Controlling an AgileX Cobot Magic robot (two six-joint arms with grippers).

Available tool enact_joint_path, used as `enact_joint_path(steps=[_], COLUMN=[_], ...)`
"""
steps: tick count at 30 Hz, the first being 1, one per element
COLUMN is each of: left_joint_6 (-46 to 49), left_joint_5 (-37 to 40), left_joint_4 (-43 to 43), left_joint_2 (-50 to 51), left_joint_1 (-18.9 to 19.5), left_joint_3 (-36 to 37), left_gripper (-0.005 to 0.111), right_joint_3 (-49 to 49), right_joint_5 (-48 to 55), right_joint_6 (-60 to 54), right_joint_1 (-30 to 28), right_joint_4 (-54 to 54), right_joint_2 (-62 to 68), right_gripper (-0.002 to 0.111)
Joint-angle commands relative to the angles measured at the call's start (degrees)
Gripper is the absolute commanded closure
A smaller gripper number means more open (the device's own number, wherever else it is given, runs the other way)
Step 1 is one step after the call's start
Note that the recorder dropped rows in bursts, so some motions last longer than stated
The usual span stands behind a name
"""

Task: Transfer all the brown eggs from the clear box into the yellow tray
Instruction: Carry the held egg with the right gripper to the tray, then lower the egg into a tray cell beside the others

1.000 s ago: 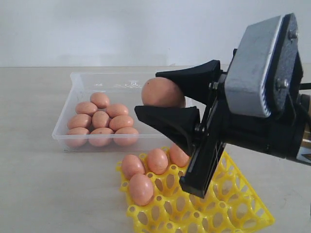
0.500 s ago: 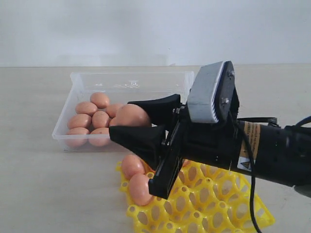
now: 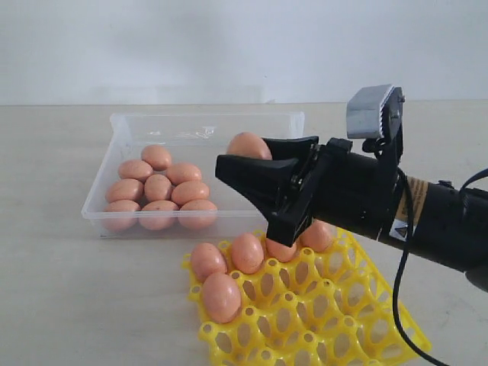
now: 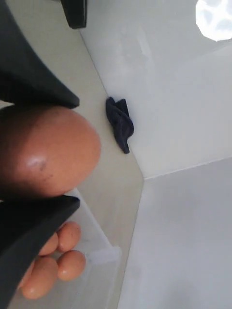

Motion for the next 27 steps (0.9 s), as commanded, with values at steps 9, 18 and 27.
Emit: enact_joint_path(steps=[9, 18, 27], left_joint_6=[0.24, 0.24, 0.24], left_joint_5=[-0.53, -0.53, -0.53], left_joint_4=[0.24, 0.24, 0.24], left_joint_2=[0.24, 0.24, 0.24], left_joint_1=[-0.13, -0.13, -0.13], left_joint_3=[0.23, 0.23, 0.23], left_gripper=[0.103, 0.103, 0.103], right_joint_3=[-0.34, -0.6, -0.6], right_joint_5=[15.97, 14.26, 22.04], right_joint_6=[19.7, 22.48, 11.23], right_joint_1=[-0.38, -0.38, -0.38], right_joint_4=[-16.91, -29.41, -20.8], right_joint_2=[2.63, 2.63, 2.63], right_gripper=[0.108, 0.108, 0.108])
